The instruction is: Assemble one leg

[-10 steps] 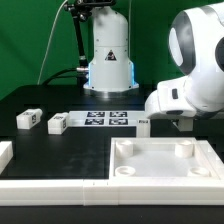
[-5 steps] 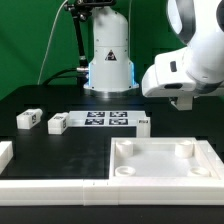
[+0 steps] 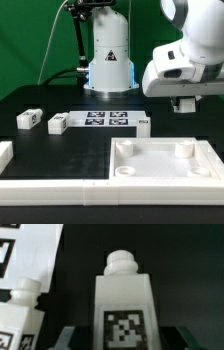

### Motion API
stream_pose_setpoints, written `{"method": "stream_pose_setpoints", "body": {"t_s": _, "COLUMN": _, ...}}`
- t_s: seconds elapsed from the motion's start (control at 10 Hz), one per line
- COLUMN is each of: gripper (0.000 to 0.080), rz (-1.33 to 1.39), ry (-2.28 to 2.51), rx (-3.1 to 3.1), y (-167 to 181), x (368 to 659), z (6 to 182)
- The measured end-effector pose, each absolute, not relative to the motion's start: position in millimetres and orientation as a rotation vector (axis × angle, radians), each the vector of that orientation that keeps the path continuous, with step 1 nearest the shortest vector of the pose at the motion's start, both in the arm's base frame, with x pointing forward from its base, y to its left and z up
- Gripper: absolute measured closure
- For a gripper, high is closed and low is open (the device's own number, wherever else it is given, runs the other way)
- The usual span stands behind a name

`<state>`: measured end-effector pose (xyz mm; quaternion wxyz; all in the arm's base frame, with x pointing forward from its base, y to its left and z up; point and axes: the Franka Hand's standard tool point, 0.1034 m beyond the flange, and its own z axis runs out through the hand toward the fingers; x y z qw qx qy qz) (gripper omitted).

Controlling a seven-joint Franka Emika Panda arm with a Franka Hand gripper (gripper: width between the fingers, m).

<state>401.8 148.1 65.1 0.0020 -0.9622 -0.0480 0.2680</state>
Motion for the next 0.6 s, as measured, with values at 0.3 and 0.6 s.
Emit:
{"method": "stream_pose_setpoints", "body": {"t_s": 0.3, "gripper": 0.0509, "rz": 0.597, "ry": -0.208, "rx": -3.041, "y": 133.7, "x": 427.7, "z": 107.8}}
{"method": "stream_pose_setpoints", "body": {"t_s": 0.6, "gripper": 0.0509, "rz": 0.139, "ry": -0.174, "rx": -3.08, "y": 125.3, "x": 454.1, "z": 135.2}}
